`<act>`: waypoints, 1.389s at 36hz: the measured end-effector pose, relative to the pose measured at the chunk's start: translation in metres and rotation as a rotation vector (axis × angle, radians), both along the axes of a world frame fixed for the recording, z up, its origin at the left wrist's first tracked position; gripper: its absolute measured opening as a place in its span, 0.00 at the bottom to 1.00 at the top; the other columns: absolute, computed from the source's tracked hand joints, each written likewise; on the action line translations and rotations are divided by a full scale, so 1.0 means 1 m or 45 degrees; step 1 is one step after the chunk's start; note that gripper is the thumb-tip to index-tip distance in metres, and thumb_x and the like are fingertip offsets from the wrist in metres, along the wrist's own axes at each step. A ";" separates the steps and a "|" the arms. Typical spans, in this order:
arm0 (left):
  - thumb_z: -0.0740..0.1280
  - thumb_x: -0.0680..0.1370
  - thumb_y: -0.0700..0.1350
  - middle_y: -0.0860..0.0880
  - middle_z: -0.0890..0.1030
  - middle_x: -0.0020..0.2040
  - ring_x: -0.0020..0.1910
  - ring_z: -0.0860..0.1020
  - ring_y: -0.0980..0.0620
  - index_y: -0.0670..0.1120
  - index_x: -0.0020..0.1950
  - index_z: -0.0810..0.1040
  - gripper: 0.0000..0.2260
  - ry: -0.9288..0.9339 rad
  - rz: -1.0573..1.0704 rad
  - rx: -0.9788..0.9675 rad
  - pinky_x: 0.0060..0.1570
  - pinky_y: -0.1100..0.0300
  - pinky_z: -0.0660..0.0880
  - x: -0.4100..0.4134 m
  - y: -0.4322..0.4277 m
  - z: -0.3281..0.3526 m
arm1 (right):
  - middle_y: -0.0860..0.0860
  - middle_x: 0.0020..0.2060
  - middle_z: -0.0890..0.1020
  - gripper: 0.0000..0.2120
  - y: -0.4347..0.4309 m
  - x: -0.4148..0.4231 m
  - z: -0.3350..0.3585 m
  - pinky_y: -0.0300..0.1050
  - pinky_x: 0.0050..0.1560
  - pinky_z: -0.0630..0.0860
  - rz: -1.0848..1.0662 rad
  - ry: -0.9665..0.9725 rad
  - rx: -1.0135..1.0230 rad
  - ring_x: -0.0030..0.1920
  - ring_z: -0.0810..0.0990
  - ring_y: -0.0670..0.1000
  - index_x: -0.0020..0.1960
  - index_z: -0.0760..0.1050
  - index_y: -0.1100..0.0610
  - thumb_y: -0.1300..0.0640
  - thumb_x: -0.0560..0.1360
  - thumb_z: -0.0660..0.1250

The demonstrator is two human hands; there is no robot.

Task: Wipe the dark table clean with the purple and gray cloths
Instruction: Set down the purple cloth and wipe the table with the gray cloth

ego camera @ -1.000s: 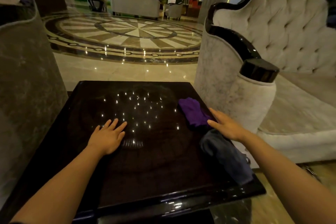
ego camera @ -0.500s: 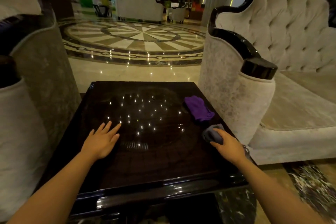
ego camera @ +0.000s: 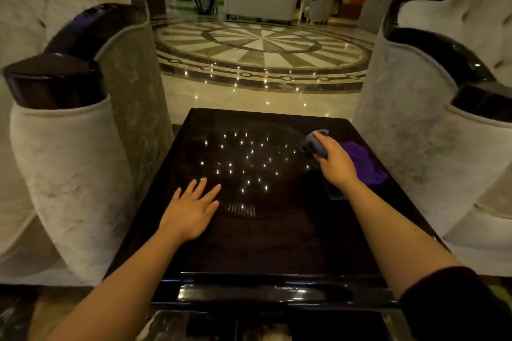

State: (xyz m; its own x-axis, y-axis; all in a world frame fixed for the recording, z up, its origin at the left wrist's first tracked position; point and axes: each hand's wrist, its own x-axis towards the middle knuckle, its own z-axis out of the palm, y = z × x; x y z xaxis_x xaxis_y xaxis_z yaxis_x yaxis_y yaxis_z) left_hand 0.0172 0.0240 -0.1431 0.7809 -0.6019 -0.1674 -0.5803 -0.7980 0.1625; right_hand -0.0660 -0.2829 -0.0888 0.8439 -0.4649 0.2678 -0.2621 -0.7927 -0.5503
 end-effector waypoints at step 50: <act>0.44 0.82 0.54 0.46 0.46 0.78 0.77 0.44 0.47 0.55 0.76 0.46 0.23 -0.038 0.001 0.008 0.75 0.48 0.44 -0.003 0.000 -0.002 | 0.52 0.65 0.74 0.15 0.132 -0.145 -0.032 0.39 0.70 0.56 1.012 0.294 -0.018 0.69 0.64 0.45 0.61 0.74 0.56 0.58 0.74 0.65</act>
